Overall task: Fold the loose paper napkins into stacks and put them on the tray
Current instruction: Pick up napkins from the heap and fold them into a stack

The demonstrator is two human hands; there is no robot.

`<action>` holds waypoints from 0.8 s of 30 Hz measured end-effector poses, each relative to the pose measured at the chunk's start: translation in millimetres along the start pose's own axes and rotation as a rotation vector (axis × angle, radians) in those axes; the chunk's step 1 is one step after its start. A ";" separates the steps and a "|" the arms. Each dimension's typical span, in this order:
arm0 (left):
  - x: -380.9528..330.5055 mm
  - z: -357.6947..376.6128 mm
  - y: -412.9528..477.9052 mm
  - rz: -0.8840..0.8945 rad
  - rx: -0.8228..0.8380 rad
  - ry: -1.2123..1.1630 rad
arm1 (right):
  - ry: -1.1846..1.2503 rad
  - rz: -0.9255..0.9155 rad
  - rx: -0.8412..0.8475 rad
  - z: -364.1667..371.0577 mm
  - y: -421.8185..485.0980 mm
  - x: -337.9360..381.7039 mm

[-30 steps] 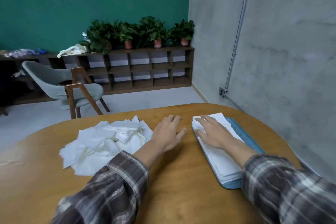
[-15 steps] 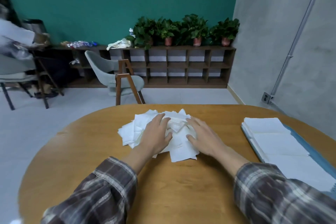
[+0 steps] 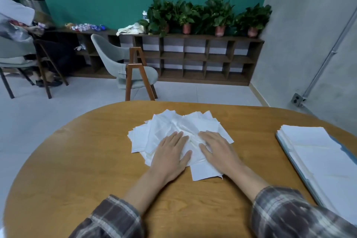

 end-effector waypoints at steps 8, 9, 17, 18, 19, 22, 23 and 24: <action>-18.8 -21.7 -22.8 0.044 -0.016 0.017 | 0.059 -0.095 -0.180 -5.9 -41.9 -8.5; -24.5 -26.6 -23.8 0.038 -0.002 0.057 | 0.060 -0.106 -0.208 -5.5 -47.2 -11.2; -60.6 -52.3 3.1 0.041 -0.165 0.019 | 0.164 -0.166 -0.262 -15.3 -76.5 -24.8; -61.7 -51.5 9.6 0.042 -0.210 -0.022 | 0.171 -0.175 -0.254 -17.0 -78.5 -27.4; -62.3 -48.7 15.9 0.056 -0.231 -0.039 | 0.175 -0.182 -0.248 -18.1 -79.6 -29.6; -62.5 -29.1 27.4 0.096 -0.065 -0.095 | 0.195 -0.183 -0.255 -19.5 -83.2 -31.0; -61.0 -22.3 27.7 0.076 0.011 -0.157 | 0.209 -0.187 -0.259 -19.8 -84.3 -31.1; -59.2 -17.4 27.0 0.051 0.061 -0.216 | 0.226 -0.193 -0.261 -20.4 -85.2 -31.5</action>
Point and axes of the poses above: each hand's wrist, its own y-axis towards the middle knuckle, its own z-axis out of the palm, x = y × z, the point moved 3 cm from there along y, towards the middle knuckle, and after that the axes turned 8 degrees about y, right-handed, at the moved point
